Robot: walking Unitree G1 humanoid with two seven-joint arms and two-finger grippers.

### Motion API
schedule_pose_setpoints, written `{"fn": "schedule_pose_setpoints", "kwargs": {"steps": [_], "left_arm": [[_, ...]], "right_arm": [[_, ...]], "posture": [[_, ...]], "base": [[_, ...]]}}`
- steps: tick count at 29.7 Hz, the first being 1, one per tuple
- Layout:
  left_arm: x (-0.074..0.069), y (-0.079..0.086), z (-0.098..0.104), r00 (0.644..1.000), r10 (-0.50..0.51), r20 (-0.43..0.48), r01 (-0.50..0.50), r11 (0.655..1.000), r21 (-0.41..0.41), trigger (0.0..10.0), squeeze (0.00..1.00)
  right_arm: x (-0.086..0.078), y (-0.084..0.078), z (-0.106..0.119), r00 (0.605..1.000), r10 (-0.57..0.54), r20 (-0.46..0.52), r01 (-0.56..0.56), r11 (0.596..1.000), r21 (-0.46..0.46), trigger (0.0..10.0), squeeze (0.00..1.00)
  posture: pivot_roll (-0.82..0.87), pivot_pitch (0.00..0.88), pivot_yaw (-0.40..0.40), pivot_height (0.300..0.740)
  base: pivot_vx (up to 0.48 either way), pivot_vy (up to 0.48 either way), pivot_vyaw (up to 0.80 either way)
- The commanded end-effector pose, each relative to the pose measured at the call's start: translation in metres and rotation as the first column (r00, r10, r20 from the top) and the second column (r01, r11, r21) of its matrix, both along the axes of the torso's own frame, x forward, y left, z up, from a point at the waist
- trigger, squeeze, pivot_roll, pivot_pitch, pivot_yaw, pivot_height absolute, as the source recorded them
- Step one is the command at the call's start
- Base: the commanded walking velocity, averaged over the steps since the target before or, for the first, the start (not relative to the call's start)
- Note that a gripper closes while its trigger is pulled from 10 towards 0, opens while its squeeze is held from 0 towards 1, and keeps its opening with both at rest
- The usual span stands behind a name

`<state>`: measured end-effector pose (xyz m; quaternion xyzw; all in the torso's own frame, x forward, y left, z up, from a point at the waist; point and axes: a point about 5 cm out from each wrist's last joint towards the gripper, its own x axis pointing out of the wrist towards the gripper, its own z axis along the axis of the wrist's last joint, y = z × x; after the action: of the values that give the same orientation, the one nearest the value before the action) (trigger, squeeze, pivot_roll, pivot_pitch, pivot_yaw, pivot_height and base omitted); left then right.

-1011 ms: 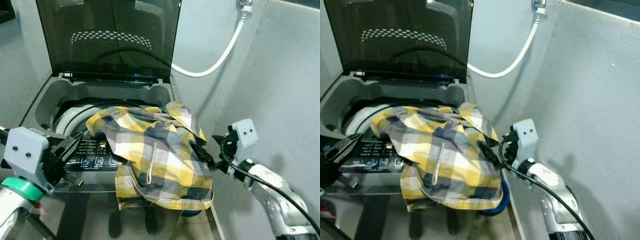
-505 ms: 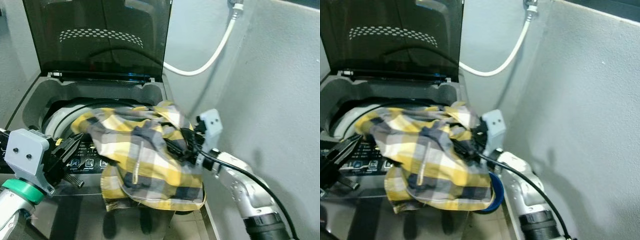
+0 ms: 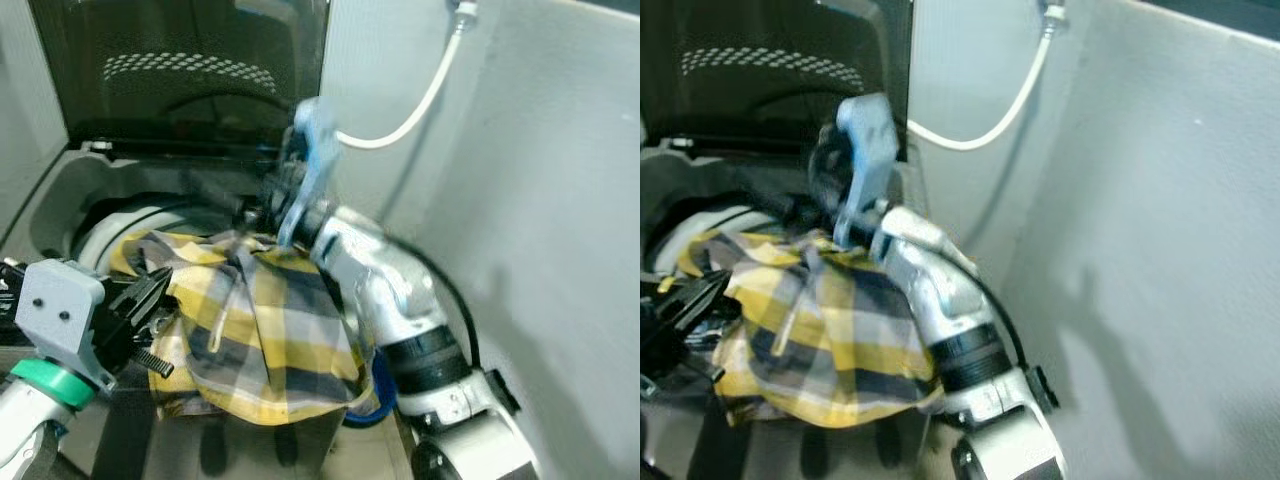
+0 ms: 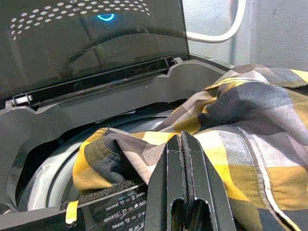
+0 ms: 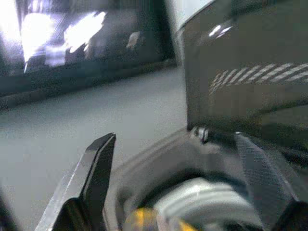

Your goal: Clothes washing

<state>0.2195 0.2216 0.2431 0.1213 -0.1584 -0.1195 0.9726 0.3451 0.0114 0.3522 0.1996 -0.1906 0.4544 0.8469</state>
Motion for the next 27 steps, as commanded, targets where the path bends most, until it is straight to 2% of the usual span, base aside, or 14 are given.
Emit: {"fn": "schedule_pose_setpoints", "kwargs": {"steps": [1,2,3,6,7,8,10,12,13,15,16,18,22,27], "left_arm": [[-0.003,-0.004,0.000,1.000,-0.009,0.011,0.009,1.000,0.010,10.0,0.00],[-0.004,-0.004,0.000,1.000,-0.009,0.011,0.009,1.000,0.010,10.0,0.00],[-0.004,-0.003,0.000,1.000,-0.009,0.010,0.009,1.000,0.011,10.0,0.00],[-0.004,-0.003,0.000,1.000,-0.009,0.009,0.009,1.000,0.011,10.0,0.00],[-0.003,-0.004,0.000,1.000,-0.012,0.007,0.012,1.000,0.015,10.0,0.00],[-0.003,-0.004,0.000,1.000,-0.012,0.007,0.012,1.000,0.015,10.0,0.00],[-0.002,-0.006,-0.001,1.000,-0.029,0.003,0.029,0.999,0.020,10.0,0.00],[-0.002,-0.006,-0.001,1.000,-0.029,0.003,0.029,0.999,0.020,10.0,0.00],[-0.002,-0.006,0.000,1.000,-0.031,0.002,0.031,0.999,0.022,10.0,0.00],[-0.002,-0.006,0.000,1.000,-0.031,0.002,0.031,0.999,0.022,10.0,0.00],[-0.002,-0.004,0.000,1.000,-0.020,0.003,0.020,1.000,0.024,10.0,0.00],[-0.008,0.002,0.001,1.000,-0.012,-0.006,0.013,0.999,0.042,10.0,0.00],[-0.014,0.007,0.001,1.000,-0.008,-0.017,0.009,0.998,0.059,10.0,0.00],[-0.014,0.006,0.001,1.000,-0.007,-0.017,0.008,0.998,0.056,10.0,0.00]], "right_arm": [[0.010,-0.019,0.041,0.996,-0.020,-0.089,0.051,0.933,0.356,10.0,0.00],[0.012,-0.025,0.047,0.995,-0.026,-0.100,0.064,0.915,0.397,10.0,0.00],[0.016,-0.031,0.045,0.994,-0.087,-0.071,0.105,0.939,0.327,10.0,0.00],[0.019,-0.035,0.043,0.991,-0.127,-0.046,0.135,0.954,0.269,10.0,0.00],[0.023,-0.037,0.035,0.983,-0.186,0.007,0.184,0.975,0.126,10.0,0.00],[0.023,-0.037,0.035,0.983,-0.186,0.007,0.184,0.975,0.126,10.0,0.00],[0.028,-0.045,0.001,0.974,-0.201,0.107,0.218,0.960,-0.176,10.0,0.00],[0.028,-0.045,0.001,0.974,-0.201,0.107,0.218,0.960,-0.176,10.0,0.00],[0.027,-0.054,-0.019,0.980,-0.170,0.106,0.193,0.942,-0.274,10.0,0.00],[0.027,-0.054,-0.019,0.980,-0.170,0.106,0.193,0.942,-0.274,10.0,0.00],[0.022,-0.067,-0.037,0.987,-0.123,0.101,0.150,0.930,-0.336,10.0,1.00],[0.004,-0.096,-0.061,0.999,-0.023,0.050,0.039,0.933,-0.357,10.0,1.00],[-0.019,-0.120,-0.070,0.996,0.086,-0.011,-0.085,0.943,-0.323,10.0,1.00],[-0.036,-0.132,-0.076,0.980,0.188,-0.061,-0.198,0.926,-0.321,10.0,1.00]], "posture": [[0.07,0.072,-0.068,0.740],[0.07,0.072,-0.068,0.740],[0.07,0.072,-0.065,0.740],[0.07,0.072,-0.065,0.740],[0.06,0.073,-0.060,0.740],[0.06,0.073,-0.060,0.740],[0.06,0.074,-0.056,0.740],[0.06,0.074,-0.056,0.740],[0.06,0.075,-0.057,0.740],[0.06,0.075,-0.057,0.740],[0.07,0.076,-0.059,0.740],[0.07,0.079,-0.061,0.740],[0.08,0.078,-0.063,0.740],[0.08,0.071,-0.059,0.740]], "base": [[0.000,0.000,0.00],[0.000,0.000,0.00],[0.000,0.000,0.00],[0.000,0.000,0.00],[0.000,0.000,0.00],[0.000,0.000,0.00],[0.000,0.000,0.00],[0.000,0.000,0.00],[0.000,0.000,0.00],[0.000,0.000,0.00],[0.000,0.000,0.00],[0.000,0.000,0.00],[0.000,0.000,0.00],[0.000,0.000,0.00]]}}
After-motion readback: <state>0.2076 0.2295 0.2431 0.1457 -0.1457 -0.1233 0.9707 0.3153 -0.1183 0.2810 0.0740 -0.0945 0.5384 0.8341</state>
